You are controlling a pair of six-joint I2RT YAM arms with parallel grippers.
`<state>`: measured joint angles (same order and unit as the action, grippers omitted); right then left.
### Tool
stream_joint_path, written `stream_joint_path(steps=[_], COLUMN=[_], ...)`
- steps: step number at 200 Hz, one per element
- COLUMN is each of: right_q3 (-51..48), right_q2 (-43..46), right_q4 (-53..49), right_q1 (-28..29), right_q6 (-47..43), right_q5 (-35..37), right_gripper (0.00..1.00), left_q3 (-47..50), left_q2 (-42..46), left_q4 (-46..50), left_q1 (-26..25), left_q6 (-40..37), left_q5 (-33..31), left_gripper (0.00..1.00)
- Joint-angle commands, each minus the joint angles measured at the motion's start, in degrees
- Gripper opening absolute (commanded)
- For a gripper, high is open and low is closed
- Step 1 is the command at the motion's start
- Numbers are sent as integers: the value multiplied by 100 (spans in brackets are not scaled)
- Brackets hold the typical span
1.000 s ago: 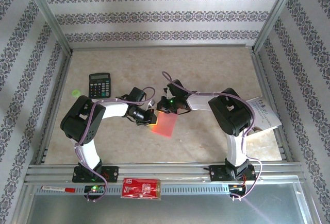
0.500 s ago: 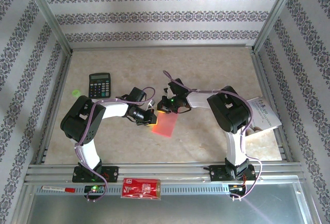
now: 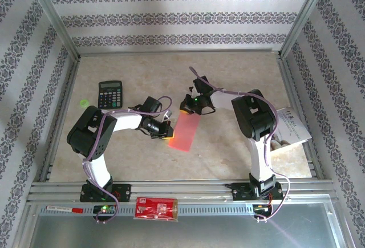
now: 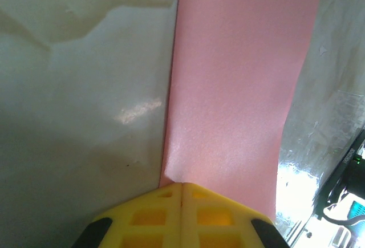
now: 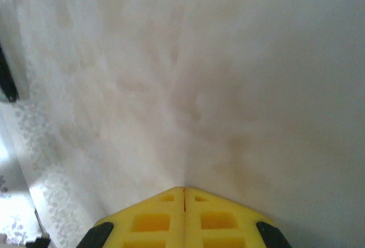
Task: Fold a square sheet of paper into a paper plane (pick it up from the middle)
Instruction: First fold in half a square sheet of paper at the center of the table.
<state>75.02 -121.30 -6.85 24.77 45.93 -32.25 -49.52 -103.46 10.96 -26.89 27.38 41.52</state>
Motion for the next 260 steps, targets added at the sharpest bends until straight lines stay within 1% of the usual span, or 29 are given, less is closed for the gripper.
stream_joint_path(steps=[1, 20, 34, 61, 85, 105, 128, 183, 205, 219, 241, 251, 260], right_q3=[252, 253, 34, -465, -887, -1069, -1236, -1411, -1469, -1523, -1595, -1630, -1654], right_q2=[-216, 33, 321, 828, 1023, 1026, 874, 638, 522, 463, 371, 351, 350], right_q4=[-90, 12, 216, 355, 584, 713, 986, 1072, 1037, 1018, 990, 989, 992], right_q1=[-446, -443, -372, -38, 309, 533, 649, 636, 608, 577, 537, 528, 524], right_q6=[-63, -214, -234, -190, 17, 157, 376, 295, 191, 110, 24, 0, -10], right_q5=[821, 589, 388, 272, 188, 236, 221, 354, 395, 437, 428, 431, 421], right_gripper=[0, 0, 0, 0, 0, 0, 0, 0, 0, 0, 0, 0, 0], left_q3=[424, 408, 388, 355, 346, 337, 320, 261, 139, -28, -452, -640, -761], left_q2=[-465, -443, -434, -428, -421, -405, -405, -352, -206, -19, 357, 524, 641], left_q4=[1400, 1391, 1400, 1390, 1365, 1373, 1384, 1461, 1505, 1551, 1650, 1632, 1501], left_q1=[-75, -70, -80, -82, -88, -91, -97, -97, -102, -99, -97, -82, -69], left_q6=[-131, -101, -87, -56, -30, -23, -34, -73, -43, -1, 81, 130, 238], left_q5=[-1111, -1113, -1111, -1107, -1095, -1110, -1102, -1124, -1007, -848, -594, -488, -379], left_gripper=[0, 0, 0, 0, 0, 0, 0, 0, 0, 5, 18, 26, 29])
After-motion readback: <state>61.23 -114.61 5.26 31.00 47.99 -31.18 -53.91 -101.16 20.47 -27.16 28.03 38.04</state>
